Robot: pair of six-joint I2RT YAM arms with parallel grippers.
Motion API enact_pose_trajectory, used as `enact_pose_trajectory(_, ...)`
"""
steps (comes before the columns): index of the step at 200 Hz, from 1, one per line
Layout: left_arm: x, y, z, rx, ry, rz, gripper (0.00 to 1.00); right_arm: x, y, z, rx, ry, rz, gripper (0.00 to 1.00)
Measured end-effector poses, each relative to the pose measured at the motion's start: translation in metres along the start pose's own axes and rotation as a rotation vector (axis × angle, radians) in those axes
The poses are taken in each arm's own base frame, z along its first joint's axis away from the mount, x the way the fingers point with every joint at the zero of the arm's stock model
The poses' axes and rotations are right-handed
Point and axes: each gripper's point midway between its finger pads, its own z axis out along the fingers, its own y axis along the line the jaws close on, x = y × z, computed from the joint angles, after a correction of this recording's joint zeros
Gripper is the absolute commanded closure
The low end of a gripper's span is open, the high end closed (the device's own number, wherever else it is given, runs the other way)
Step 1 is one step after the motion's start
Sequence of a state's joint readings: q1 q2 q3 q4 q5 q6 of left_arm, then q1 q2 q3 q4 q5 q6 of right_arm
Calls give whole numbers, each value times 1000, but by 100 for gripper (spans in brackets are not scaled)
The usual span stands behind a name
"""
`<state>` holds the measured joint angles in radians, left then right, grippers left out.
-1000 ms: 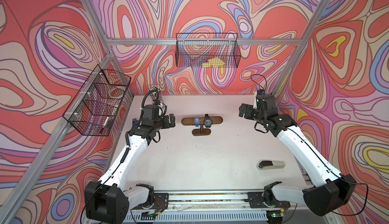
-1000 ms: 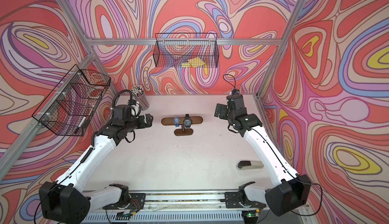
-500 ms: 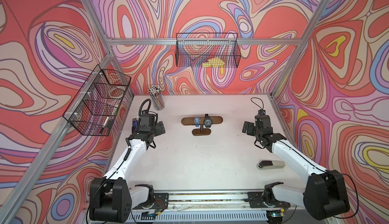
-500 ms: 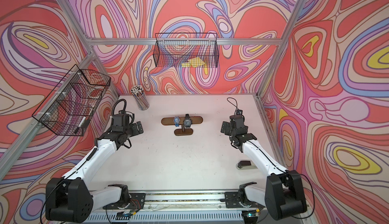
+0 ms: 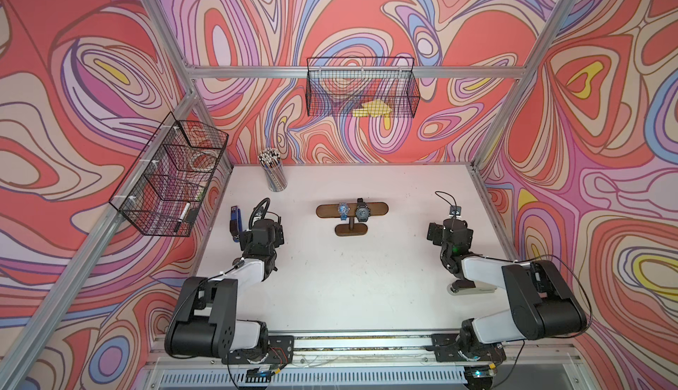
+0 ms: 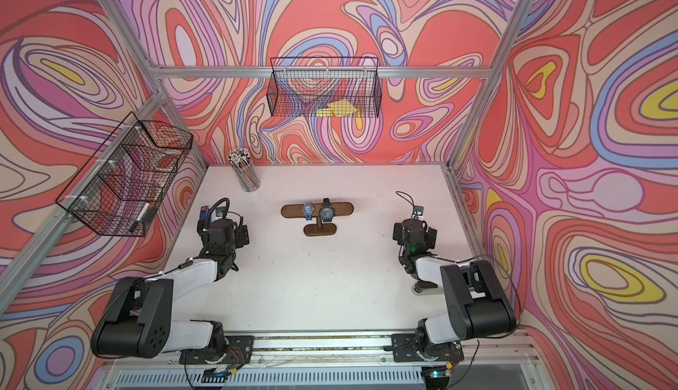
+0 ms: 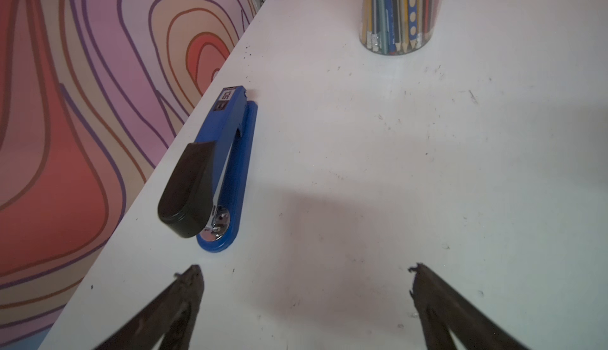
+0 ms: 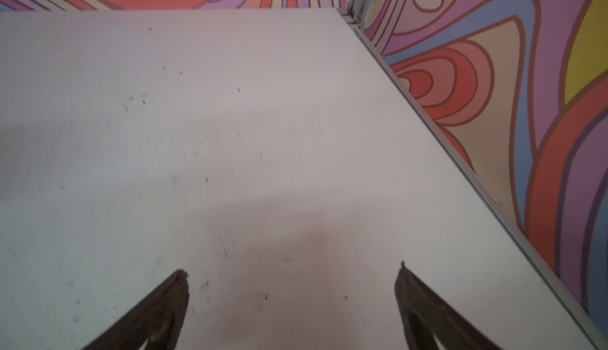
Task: Place watch on stand
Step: Reset both arms
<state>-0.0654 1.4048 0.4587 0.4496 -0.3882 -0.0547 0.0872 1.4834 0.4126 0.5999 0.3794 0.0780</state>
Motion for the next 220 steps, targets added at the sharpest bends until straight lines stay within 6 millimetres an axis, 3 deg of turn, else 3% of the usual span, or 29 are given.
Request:
enact_pose_trajectory(32, -12, -9, 0, 52, -54, 30, 1, -19, 1, 14, -83, -131, 60, 2)
enact_pose_trajectory(71, -16, -24, -13, 164, -136, 20, 1, -8, 21, 24, -202, -136, 43, 2)
enact_pose_trajectory(111, -13, -44, -9, 257, -189, 24, 1, -34, 36, 29, -275, -179, 29, 2)
enact_pose_trajectory(142, 9, -49, -3, 274, -158, 36, 1, -33, 39, 29, -287, -174, 20, 2)
enact_pose_trajectory(175, -4, -52, -1, 283, -184, 27, 1, -31, 39, 29, -292, -167, 14, 1)
enact_pose_trajectory(220, -6, -53, -1, 286, -188, 27, 1, -30, 39, 30, -292, -166, 12, 1)
